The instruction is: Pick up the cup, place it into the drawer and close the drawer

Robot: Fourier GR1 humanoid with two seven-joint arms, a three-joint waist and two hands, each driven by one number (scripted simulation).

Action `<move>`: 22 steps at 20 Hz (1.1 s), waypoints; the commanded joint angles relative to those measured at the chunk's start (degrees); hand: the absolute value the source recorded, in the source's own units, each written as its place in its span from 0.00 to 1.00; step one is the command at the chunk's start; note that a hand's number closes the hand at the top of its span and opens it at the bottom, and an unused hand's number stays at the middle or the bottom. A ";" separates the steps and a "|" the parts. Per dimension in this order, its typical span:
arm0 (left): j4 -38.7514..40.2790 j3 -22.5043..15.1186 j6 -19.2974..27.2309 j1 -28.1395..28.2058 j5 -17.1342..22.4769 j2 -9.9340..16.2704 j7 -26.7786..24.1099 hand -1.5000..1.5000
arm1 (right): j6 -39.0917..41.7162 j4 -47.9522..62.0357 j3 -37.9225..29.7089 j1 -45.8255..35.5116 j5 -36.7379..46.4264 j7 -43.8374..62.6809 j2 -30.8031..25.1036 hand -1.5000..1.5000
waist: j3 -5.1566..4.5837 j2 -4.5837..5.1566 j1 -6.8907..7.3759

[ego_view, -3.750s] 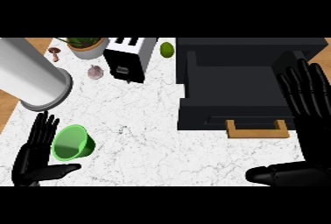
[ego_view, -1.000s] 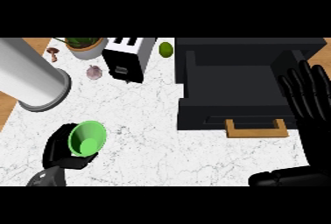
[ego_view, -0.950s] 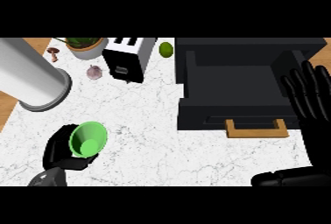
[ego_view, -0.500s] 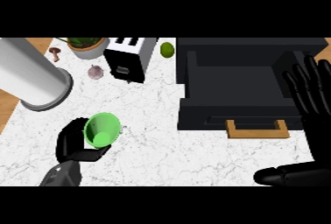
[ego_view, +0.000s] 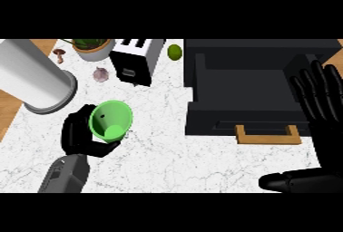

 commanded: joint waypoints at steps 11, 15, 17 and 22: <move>-26.87 -9.73 16.39 -11.00 4.49 -5.08 28.73 1.00 | 1.75 -2.49 -2.29 1.19 -3.35 1.04 -1.57 0.00 | -0.04 0.14 -0.87; -24.16 -15.73 22.19 -14.33 3.60 -5.09 26.86 1.00 | 2.45 2.20 -3.36 -1.22 -3.09 -1.50 -1.99 0.00 | -0.05 0.29 -0.97; -31.19 -13.22 21.76 -15.89 2.56 -5.10 35.70 1.00 | 2.10 1.76 -0.94 1.93 0.34 -4.08 -0.34 0.00 | -0.04 0.17 -0.62; -22.79 -10.50 24.36 -26.64 0.92 -4.28 37.79 1.00 | 0.00 0.11 -0.12 -0.29 -0.01 -0.36 0.43 0.00 | -0.05 0.28 -0.97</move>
